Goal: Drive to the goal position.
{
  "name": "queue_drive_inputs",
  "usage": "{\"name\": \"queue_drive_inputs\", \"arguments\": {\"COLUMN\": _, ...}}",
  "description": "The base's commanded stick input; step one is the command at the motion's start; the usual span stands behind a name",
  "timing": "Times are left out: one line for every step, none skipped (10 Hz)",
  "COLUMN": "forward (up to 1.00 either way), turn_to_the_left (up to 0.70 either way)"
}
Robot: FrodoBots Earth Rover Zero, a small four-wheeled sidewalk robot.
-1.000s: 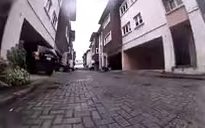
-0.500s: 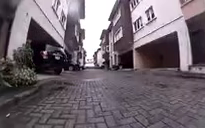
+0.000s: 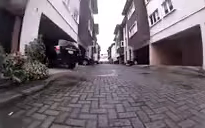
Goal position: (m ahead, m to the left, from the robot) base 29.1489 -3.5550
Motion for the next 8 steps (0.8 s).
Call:
{"name": "queue_drive_inputs", "arguments": {"forward": 0.7, "turn_to_the_left": 0.0}}
{"name": "queue_drive_inputs", "arguments": {"forward": 0.7, "turn_to_the_left": 0.0}}
{"name": "queue_drive_inputs", "arguments": {"forward": 0.7, "turn_to_the_left": 0.0}}
{"name": "queue_drive_inputs", "arguments": {"forward": 0.7, "turn_to_the_left": 0.0}}
{"name": "queue_drive_inputs", "arguments": {"forward": 0.7, "turn_to_the_left": 0.0}}
{"name": "queue_drive_inputs", "arguments": {"forward": 0.7, "turn_to_the_left": 0.0}}
{"name": "queue_drive_inputs", "arguments": {"forward": 0.7, "turn_to_the_left": 0.0}}
{"name": "queue_drive_inputs", "arguments": {"forward": 0.7, "turn_to_the_left": -0.19}}
